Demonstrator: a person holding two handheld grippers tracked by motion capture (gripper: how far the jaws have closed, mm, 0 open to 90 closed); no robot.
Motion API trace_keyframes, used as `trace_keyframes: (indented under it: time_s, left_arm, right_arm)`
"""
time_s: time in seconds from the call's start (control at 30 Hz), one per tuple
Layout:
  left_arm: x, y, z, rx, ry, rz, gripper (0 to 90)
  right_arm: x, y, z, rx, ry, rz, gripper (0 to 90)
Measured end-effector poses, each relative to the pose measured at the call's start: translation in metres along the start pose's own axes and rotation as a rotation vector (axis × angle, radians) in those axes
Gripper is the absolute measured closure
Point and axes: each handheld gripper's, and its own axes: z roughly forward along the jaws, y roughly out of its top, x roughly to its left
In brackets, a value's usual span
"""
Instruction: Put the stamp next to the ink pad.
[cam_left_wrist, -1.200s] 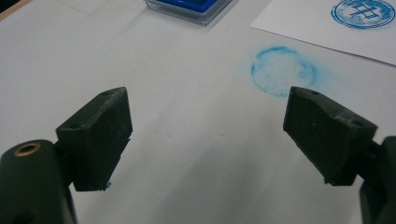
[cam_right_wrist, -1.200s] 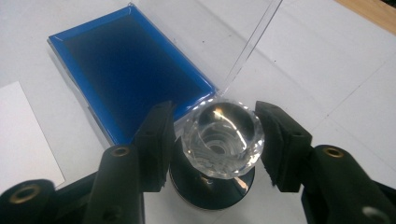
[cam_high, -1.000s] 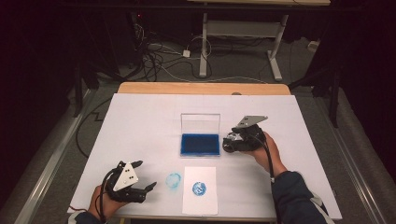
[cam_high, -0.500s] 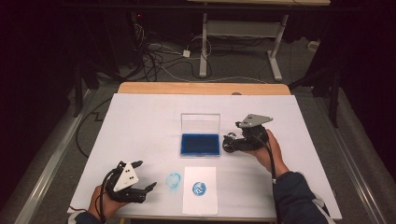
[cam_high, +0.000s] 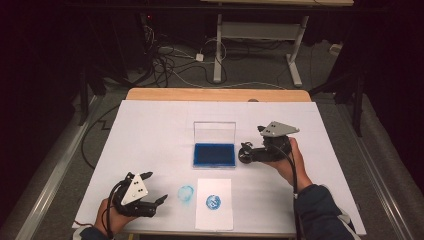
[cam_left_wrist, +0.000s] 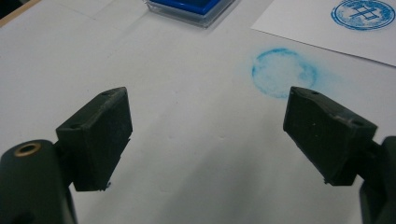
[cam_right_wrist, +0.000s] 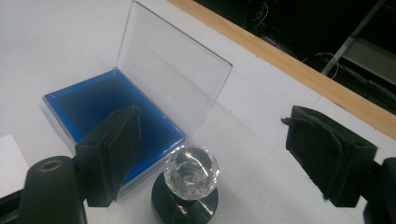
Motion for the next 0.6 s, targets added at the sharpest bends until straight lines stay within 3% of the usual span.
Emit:
trace_keyframes:
  time_s: [0.6]
  left_arm:
    - [0.0, 0.0, -0.001, 0.002, 0.002, 0.005, 14.8]
  right_arm:
    - [0.015, 0.003, -0.029, -0.057, -0.009, -0.063, 18.5]
